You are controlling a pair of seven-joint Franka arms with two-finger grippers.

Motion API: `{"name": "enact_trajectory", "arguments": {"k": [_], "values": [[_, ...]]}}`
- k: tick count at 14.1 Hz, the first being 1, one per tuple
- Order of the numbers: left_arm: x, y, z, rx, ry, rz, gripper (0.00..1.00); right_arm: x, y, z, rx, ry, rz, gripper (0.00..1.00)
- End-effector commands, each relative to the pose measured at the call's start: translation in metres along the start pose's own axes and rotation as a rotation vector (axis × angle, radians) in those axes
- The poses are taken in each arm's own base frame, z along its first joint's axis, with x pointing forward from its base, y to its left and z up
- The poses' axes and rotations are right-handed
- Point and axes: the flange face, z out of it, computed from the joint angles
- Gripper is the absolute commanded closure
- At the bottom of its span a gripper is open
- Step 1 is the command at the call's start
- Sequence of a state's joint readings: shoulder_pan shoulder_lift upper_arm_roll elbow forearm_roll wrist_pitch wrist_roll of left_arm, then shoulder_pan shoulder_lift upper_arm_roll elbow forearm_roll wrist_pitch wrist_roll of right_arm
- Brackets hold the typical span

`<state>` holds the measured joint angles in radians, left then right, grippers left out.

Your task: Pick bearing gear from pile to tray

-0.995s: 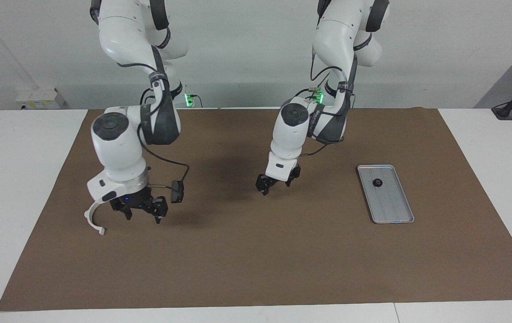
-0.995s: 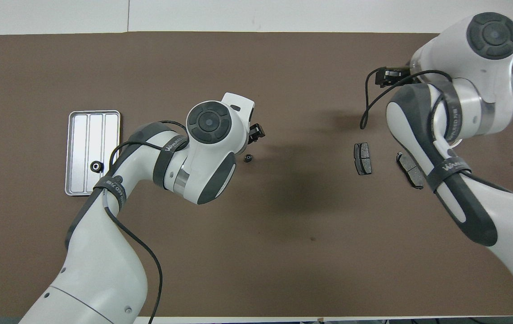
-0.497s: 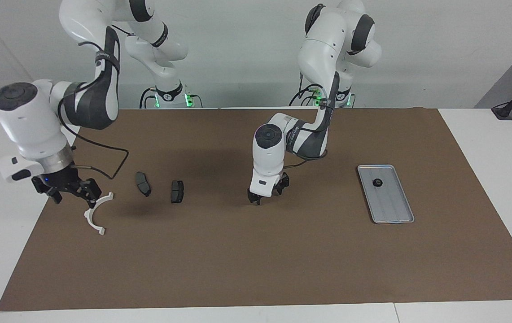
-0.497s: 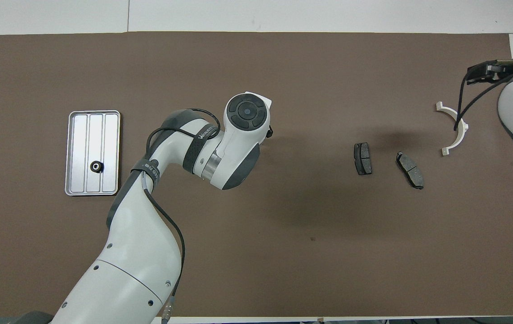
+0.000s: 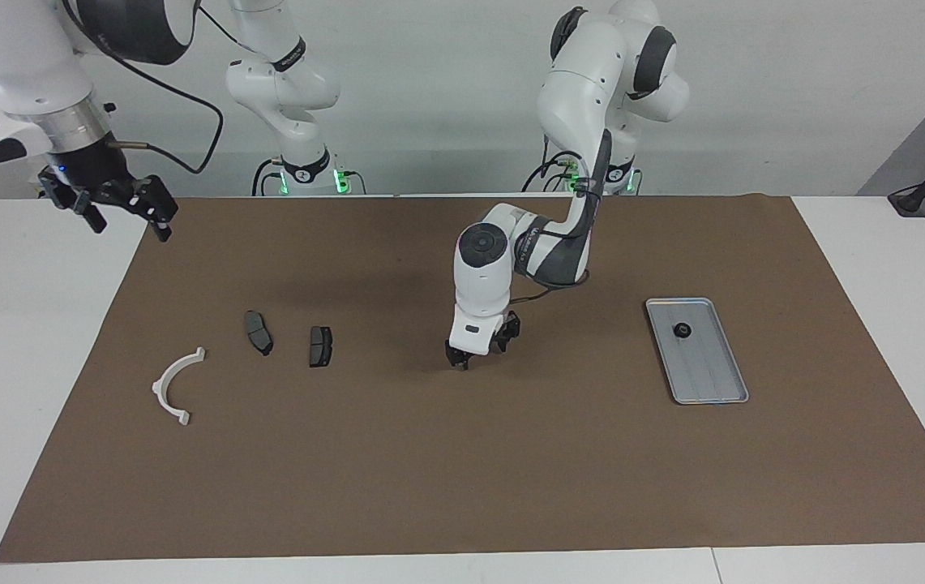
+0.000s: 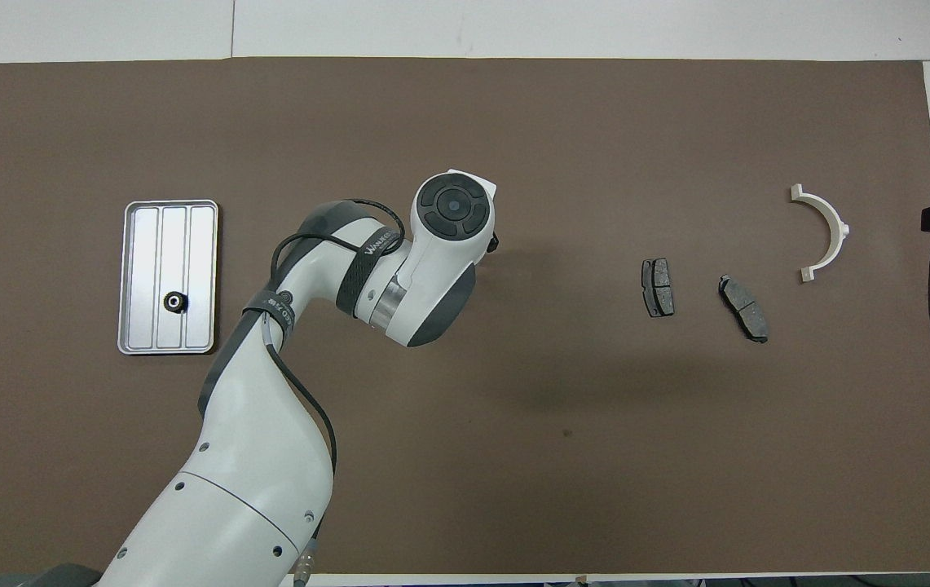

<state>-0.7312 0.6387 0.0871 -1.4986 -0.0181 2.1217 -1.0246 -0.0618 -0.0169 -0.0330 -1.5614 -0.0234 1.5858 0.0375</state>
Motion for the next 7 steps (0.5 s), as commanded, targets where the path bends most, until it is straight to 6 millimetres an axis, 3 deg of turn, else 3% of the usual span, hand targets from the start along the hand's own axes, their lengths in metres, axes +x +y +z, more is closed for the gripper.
{"name": "enact_trajectory", "arguments": {"k": [1, 7], "values": [[-0.005, 0.002, 0.002, 0.009, -0.003, -0.033, 0.18, -0.014, -0.038, 0.003, 0.026, -0.006, -0.066, 0.0], [-0.019, 0.002, 0.006, 0.022, -0.013, -0.046, 0.22, -0.017, -0.052, 0.003, 0.026, -0.004, -0.092, 0.0]]}}
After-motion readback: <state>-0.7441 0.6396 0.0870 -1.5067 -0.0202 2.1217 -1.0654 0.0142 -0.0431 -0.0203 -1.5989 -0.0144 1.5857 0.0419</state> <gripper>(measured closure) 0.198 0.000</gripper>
